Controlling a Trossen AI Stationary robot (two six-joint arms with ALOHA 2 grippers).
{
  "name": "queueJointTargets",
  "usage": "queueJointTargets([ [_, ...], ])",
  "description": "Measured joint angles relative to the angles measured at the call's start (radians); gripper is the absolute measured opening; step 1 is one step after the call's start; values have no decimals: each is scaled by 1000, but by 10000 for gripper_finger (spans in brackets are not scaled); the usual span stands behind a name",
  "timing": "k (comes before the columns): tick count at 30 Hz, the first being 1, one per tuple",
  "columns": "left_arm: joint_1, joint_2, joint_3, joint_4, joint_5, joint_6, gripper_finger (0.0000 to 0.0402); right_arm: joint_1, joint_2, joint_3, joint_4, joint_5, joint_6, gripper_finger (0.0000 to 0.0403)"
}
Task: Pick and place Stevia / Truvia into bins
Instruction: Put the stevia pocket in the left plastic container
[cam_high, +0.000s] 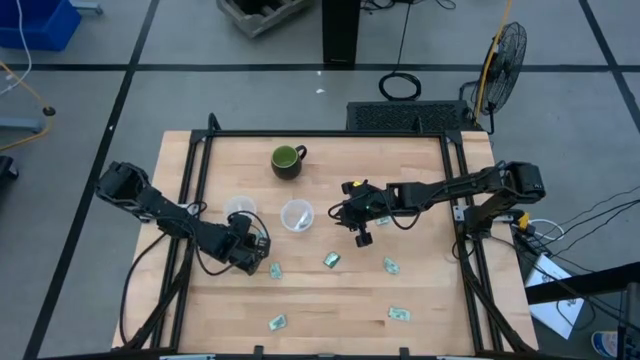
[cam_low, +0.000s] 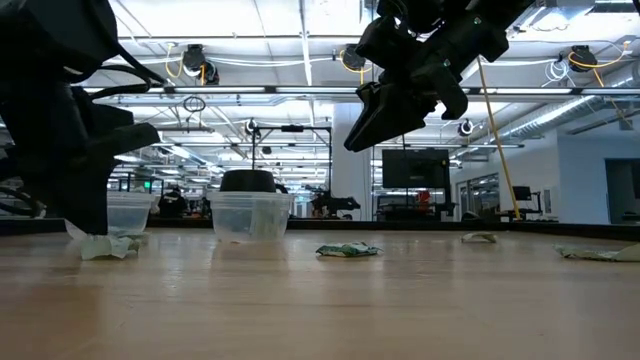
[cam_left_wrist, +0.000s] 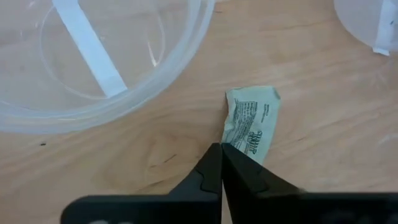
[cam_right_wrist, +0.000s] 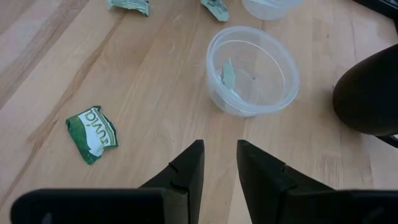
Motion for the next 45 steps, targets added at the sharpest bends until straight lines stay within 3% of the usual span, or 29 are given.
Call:
queueJointTargets([
  [12, 0, -14, 33, 143, -175, 170, 4, 0, 0, 0, 0, 0, 0, 91],
  [17, 5, -95, 103, 5, -246, 196, 8, 0, 0, 0, 5, 0, 0, 91],
  [22, 37, -194, 179, -292, -293, 188, 5, 0, 0, 0, 8, 0, 0, 91],
  [28, 112, -263, 165, -465, -231, 181, 5, 0, 0, 0, 12, 0, 0, 91],
  [33, 150, -244, 99, -435, -118, 179, 9, 0, 0, 0, 25, -1, 0, 91],
  [39, 167, -221, 7, -392, -54, 101, 4, 0, 0, 0, 49, -3, 2, 91],
  [45, 169, -223, -19, -394, -36, 80, 27, 0, 0, 0, 52, -3, 3, 91],
])
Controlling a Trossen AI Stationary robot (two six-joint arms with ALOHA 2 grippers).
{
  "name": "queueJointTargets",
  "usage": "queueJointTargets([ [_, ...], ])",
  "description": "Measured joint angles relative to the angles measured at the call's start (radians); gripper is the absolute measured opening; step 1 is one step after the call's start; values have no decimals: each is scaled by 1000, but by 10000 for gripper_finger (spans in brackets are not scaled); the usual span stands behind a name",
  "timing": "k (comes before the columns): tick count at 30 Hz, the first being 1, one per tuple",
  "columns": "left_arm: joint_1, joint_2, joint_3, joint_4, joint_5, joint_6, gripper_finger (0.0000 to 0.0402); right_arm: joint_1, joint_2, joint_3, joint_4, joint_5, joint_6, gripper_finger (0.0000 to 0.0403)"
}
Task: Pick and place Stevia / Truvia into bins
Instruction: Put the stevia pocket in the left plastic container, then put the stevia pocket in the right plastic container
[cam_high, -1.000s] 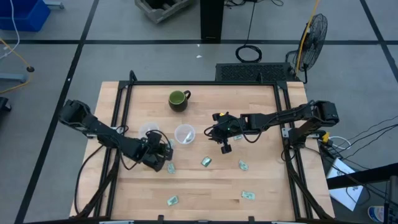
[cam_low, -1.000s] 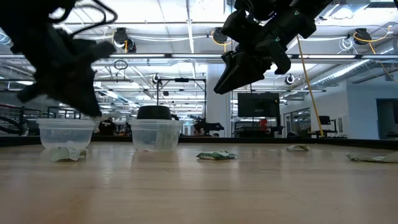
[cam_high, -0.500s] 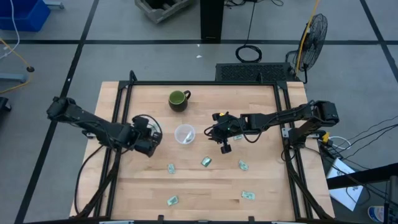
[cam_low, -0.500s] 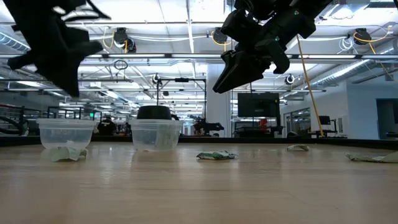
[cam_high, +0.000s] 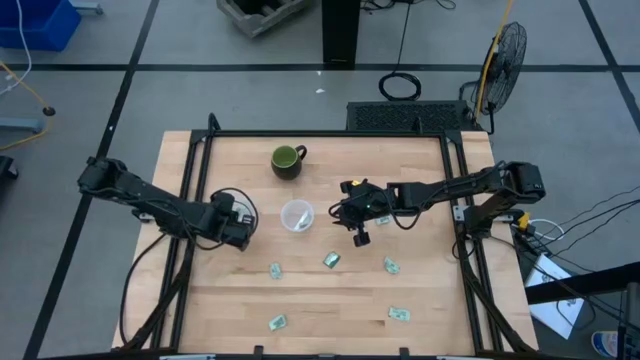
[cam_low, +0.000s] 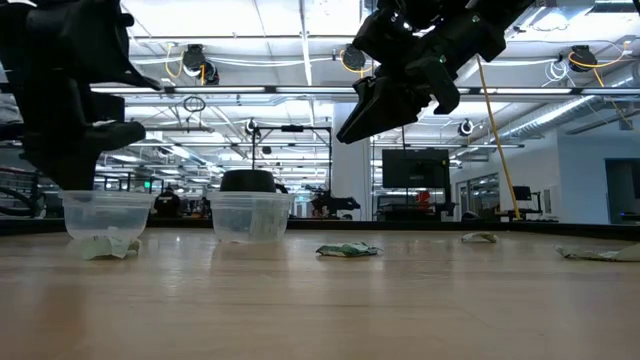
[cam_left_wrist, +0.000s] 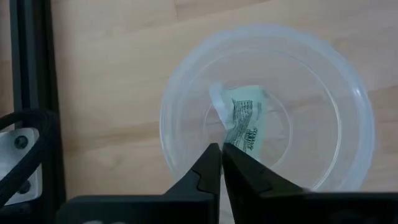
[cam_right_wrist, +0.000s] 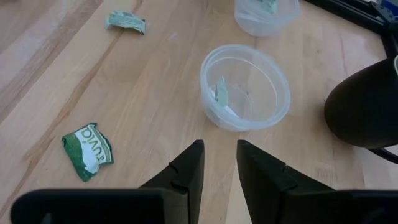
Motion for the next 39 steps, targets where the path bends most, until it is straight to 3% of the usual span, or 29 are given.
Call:
queueJointTargets([
  [19, 0, 0, -1, 0, -7, 58, 33, 7, 0, 0, -16, 4, 9, 91],
  [23, 0, 0, -1, -1, 23, 88, 35, 34, 0, 0, -62, 190, 16, 91],
  [26, 0, -3, 2, -3, 19, 112, 46, 50, 0, 0, -183, 379, 45, 91],
  [28, 0, -3, 16, -5, 7, 142, 57, 55, 0, 0, -279, 433, 116, 91],
  [33, 0, -3, 89, -5, -67, 283, 86, 57, 0, 0, -528, 329, 325, 91],
  [39, 0, -3, 222, 0, -195, 465, 101, 57, 0, 0, -678, 249, 428, 92],
])
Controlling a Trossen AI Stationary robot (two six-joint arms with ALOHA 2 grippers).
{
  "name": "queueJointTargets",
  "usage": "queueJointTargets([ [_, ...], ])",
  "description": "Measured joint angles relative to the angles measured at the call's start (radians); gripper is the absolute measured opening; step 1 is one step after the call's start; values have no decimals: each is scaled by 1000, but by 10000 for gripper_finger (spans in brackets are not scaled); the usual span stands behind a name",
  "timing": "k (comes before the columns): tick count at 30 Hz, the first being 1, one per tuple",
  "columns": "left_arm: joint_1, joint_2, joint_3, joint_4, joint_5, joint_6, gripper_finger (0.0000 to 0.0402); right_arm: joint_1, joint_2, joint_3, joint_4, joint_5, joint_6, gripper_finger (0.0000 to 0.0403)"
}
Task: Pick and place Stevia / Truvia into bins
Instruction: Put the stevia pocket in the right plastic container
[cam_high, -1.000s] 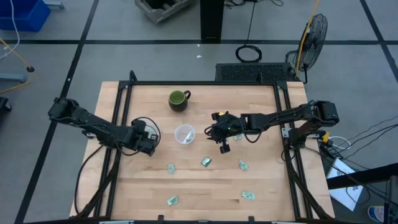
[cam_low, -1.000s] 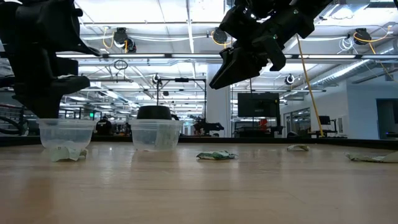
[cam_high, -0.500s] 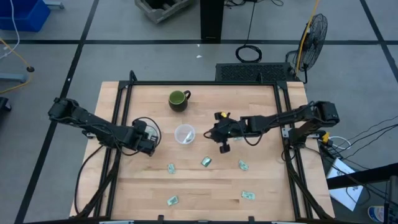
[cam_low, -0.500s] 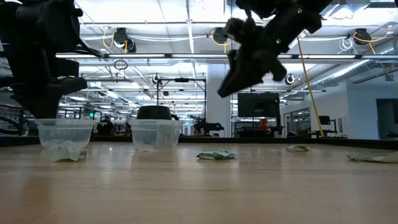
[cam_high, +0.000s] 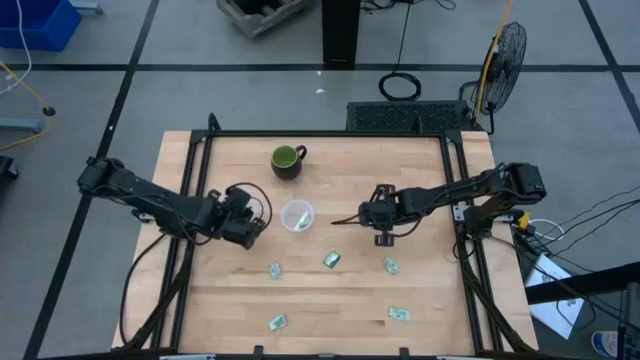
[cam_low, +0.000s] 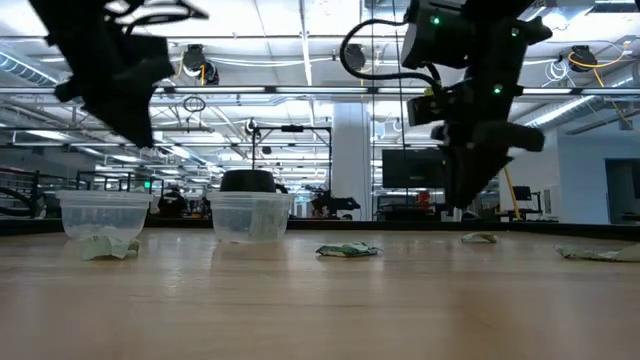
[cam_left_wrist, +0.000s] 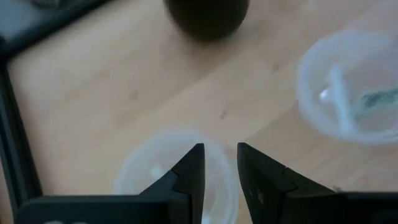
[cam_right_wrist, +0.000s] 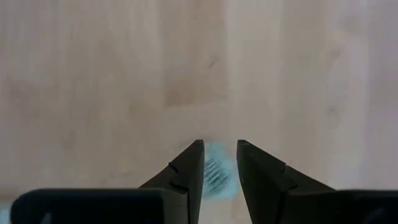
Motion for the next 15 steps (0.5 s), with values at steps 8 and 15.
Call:
queueJointTargets([
  [8, 0, 0, 73, 0, -84, 42, 104, 7, 0, -89, 18, -76, -24, 139],
  [15, 0, 0, 73, 0, -85, 42, 104, 4, -2, -187, 170, 44, -90, 172],
])
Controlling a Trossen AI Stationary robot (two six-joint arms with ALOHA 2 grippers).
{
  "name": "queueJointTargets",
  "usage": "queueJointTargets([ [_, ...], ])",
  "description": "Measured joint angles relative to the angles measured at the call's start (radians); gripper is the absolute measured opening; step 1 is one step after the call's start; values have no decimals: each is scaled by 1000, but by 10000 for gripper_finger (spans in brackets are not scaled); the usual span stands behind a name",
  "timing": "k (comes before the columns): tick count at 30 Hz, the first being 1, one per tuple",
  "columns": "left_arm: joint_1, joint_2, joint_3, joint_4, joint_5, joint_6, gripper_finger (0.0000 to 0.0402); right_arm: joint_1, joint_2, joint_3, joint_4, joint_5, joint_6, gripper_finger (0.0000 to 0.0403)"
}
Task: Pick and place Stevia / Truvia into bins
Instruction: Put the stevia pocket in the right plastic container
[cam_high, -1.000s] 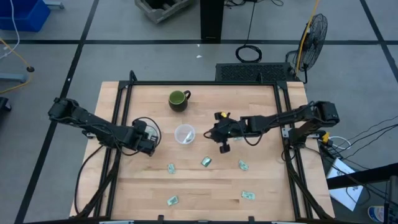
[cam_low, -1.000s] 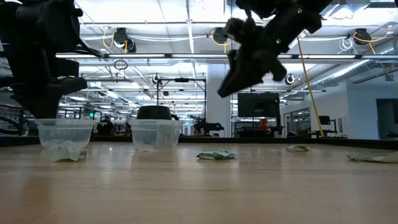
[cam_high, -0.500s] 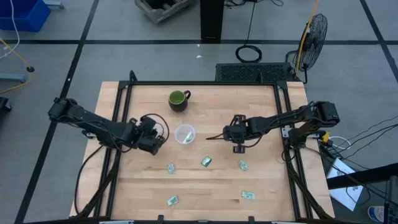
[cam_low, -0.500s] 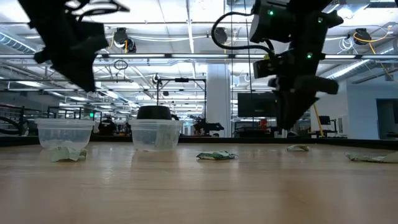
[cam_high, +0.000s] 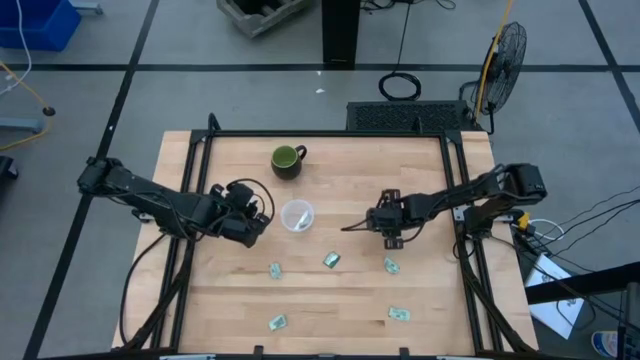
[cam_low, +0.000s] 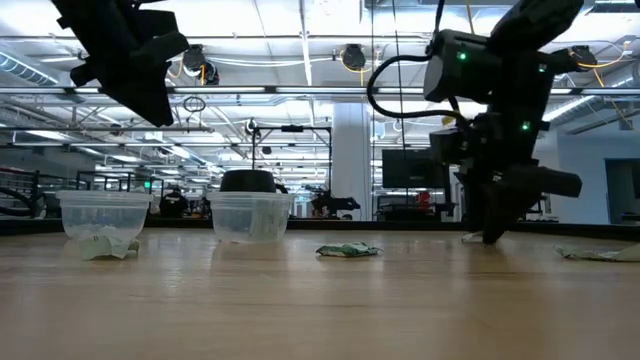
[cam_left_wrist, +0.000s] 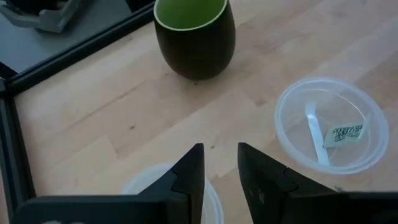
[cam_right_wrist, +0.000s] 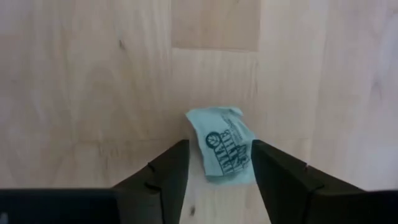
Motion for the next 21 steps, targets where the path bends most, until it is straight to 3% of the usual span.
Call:
queueJointTargets([
  [10, 0, 0, 0, 0, 0, -14, 104, -4, -1, -17, 21, -8, 5, 152],
  [21, 0, 0, 0, 0, 0, -14, 104, -3, 3, -19, 48, 33, 3, 76],
])
